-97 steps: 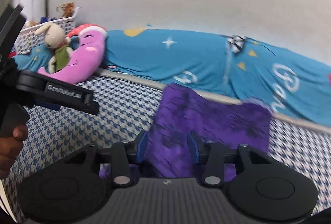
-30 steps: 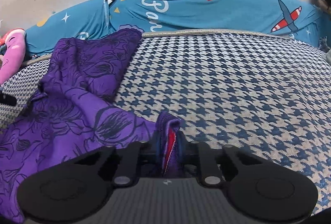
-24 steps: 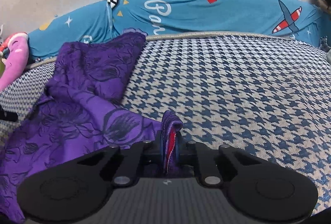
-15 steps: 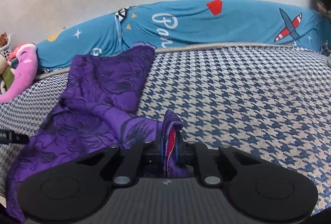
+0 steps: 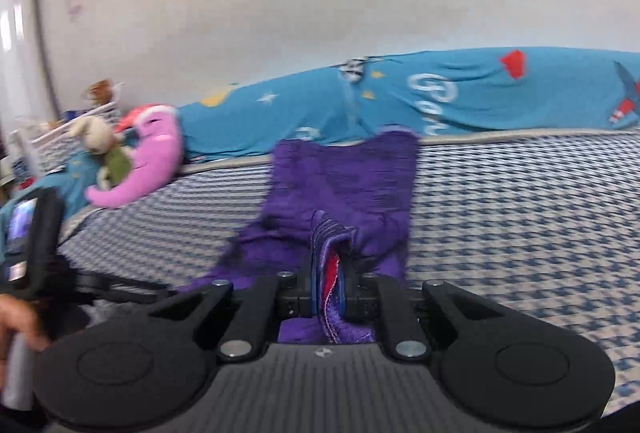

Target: Fold clothes

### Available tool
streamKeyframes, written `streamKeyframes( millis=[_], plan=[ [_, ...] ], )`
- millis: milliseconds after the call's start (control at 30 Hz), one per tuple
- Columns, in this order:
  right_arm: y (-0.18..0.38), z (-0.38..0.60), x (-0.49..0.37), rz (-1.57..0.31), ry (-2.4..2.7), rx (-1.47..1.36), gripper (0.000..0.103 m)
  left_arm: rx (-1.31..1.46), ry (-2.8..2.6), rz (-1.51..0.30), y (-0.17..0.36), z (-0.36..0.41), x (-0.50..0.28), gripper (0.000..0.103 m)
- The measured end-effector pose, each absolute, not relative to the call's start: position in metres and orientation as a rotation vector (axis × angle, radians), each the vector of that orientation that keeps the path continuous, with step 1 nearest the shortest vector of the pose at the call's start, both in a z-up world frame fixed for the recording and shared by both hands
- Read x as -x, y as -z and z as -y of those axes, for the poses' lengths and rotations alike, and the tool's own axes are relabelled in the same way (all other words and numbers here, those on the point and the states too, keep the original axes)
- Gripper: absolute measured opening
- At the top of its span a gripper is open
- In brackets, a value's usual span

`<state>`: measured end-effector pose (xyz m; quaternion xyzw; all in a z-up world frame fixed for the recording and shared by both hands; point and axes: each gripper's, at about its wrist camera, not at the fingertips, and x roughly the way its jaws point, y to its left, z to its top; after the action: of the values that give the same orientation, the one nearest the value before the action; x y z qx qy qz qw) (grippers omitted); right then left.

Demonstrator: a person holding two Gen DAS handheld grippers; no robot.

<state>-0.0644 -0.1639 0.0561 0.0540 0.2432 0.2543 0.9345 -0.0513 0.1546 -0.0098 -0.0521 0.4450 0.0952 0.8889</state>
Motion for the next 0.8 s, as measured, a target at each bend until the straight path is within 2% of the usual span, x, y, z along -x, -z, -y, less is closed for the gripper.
streamKeyframes(
  millis=[333,633,800],
  plan=[
    [-0.055,0.092,0.111,-0.499,-0.788,-0.077,0.012,0.201,-0.256,-0.882,0.002,-0.185,0.064,0.100],
    [-0.015,0.031,0.120,-0.587,-0.923,0.052,0.012,0.280,-0.283,-0.834,-0.012,-0.216,0.076,0.100],
    [0.006,0.020,0.114,-0.670,-0.957,0.102,0.022,0.282,-0.275,-0.835,-0.013,-0.217,0.077,0.100]
  ],
)
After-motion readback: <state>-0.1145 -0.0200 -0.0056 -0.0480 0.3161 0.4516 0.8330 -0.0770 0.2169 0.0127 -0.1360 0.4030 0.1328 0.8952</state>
